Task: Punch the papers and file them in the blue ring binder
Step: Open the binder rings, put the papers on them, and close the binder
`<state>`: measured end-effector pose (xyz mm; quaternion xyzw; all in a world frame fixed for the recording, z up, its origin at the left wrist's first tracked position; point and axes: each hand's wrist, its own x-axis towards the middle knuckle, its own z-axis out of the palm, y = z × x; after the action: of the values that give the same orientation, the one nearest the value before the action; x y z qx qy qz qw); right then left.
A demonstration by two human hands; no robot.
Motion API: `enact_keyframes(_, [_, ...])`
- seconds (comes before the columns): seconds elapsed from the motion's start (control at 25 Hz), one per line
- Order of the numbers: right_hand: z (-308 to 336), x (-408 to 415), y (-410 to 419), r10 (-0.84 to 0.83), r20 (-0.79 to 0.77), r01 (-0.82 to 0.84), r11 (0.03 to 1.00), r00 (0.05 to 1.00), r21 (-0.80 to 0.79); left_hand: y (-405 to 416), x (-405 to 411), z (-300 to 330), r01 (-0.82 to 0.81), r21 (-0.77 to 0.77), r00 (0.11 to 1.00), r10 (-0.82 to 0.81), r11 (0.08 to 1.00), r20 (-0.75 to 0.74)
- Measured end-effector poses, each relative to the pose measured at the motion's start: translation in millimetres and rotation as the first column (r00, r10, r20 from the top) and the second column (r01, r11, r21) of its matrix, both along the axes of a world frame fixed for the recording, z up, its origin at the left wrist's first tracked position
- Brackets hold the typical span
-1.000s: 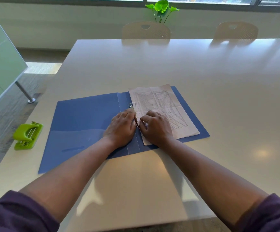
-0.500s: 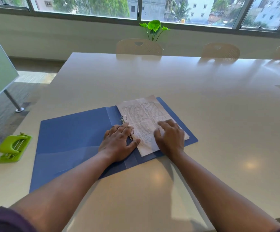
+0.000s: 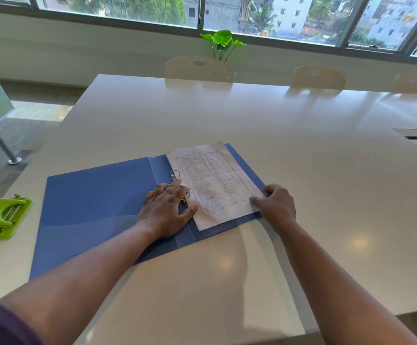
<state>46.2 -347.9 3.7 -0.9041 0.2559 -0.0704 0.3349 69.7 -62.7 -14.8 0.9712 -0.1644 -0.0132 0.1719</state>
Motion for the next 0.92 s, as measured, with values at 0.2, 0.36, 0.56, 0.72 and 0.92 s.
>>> enact_keyframes(0.2, [12,-1,2,-0.099,0.160,0.064,0.975,0.982,0.212,0,0,-1,-0.001,0.016,1.000,0.000,1.000,0.006])
enact_keyframes(0.36, [24,-3,8,-0.088,0.227,0.038,0.976,0.970,0.217,0,1,-1,-0.004,0.018,1.000,0.004,1.000,-0.002])
enact_keyframes(0.56, [37,-3,9,0.045,0.215,-0.049,0.999,0.976,0.012,0,2,-2,-0.009,0.013,1.000,0.009,1.000,-0.002])
enact_keyframes(0.72, [40,-10,18,0.106,0.160,-0.065,0.967,0.981,-0.247,1,1,-2,-0.010,0.008,1.000,0.010,1.000,0.001])
enact_keyframes(0.92, [46,-14,37,0.189,0.331,-0.143,0.977,0.924,-0.158,1,3,-3,-0.002,0.003,1.000,0.002,1.000,0.009])
